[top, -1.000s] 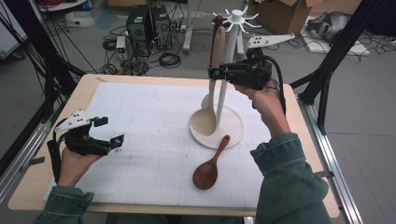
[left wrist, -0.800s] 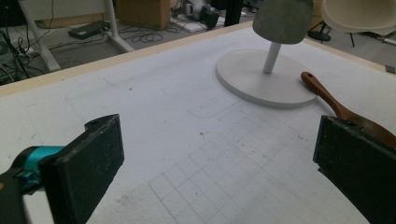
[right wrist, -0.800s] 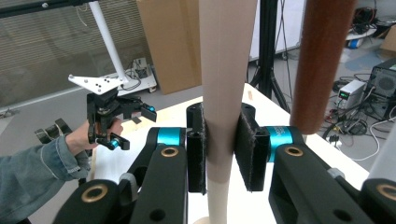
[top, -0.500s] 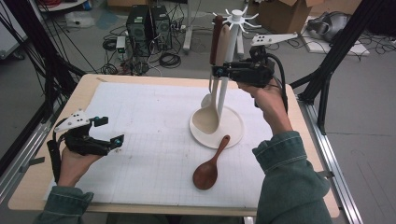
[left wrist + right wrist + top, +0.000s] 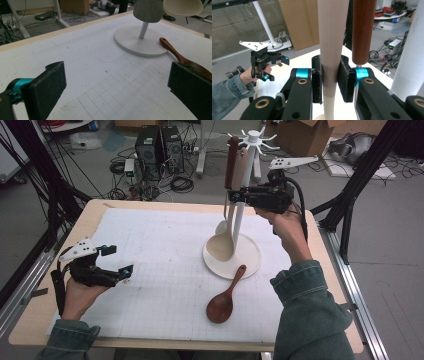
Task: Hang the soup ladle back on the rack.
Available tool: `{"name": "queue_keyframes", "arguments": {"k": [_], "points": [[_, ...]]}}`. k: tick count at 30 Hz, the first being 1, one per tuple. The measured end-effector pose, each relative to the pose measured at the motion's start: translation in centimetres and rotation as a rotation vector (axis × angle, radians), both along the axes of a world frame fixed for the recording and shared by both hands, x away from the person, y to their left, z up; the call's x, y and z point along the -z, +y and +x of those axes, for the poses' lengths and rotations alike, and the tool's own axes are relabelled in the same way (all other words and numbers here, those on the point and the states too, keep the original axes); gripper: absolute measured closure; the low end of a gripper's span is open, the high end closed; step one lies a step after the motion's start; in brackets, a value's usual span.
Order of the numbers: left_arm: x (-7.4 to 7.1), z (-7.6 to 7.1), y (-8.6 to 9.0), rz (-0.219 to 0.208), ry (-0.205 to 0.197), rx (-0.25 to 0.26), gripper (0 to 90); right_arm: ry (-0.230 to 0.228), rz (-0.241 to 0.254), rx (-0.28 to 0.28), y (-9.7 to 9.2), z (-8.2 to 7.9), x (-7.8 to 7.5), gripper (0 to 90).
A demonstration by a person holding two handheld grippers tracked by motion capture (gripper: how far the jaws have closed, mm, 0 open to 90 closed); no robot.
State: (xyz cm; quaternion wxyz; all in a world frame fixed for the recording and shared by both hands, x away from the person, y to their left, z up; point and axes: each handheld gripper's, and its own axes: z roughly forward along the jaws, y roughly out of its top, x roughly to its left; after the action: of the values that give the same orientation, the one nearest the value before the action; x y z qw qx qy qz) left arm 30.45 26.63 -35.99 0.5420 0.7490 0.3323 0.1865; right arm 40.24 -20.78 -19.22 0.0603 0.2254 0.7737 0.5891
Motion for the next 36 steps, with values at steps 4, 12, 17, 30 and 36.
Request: {"name": "queue_keyframes", "arguments": {"k": [4, 12, 17, 30, 36], "points": [[0.0, 0.0, 0.0, 0.000, 0.002, 0.000, 2.4, -0.005, -0.003, 0.012, -0.1, 0.0, 0.0, 75.9], [0.0, 0.0, 0.0, -0.001, 0.002, 0.001, 2.4, -0.004, 0.018, 0.035, -0.4, 0.1, 0.5, 75.8], [0.0, 0.0, 0.0, -0.001, 0.004, 0.002, 2.4, -0.014, 0.030, 0.052, -0.8, 0.0, 0.8, 75.8], [0.1, 0.1, 0.0, -0.005, 0.009, 0.003, 2.4, -0.038, 0.030, 0.084, -1.2, -0.1, 1.0, 74.6], [0.1, 0.1, 0.2, -0.004, 0.010, 0.005, 2.4, -0.046, 0.038, 0.085, -1.3, -0.1, 1.0, 73.2]]}}
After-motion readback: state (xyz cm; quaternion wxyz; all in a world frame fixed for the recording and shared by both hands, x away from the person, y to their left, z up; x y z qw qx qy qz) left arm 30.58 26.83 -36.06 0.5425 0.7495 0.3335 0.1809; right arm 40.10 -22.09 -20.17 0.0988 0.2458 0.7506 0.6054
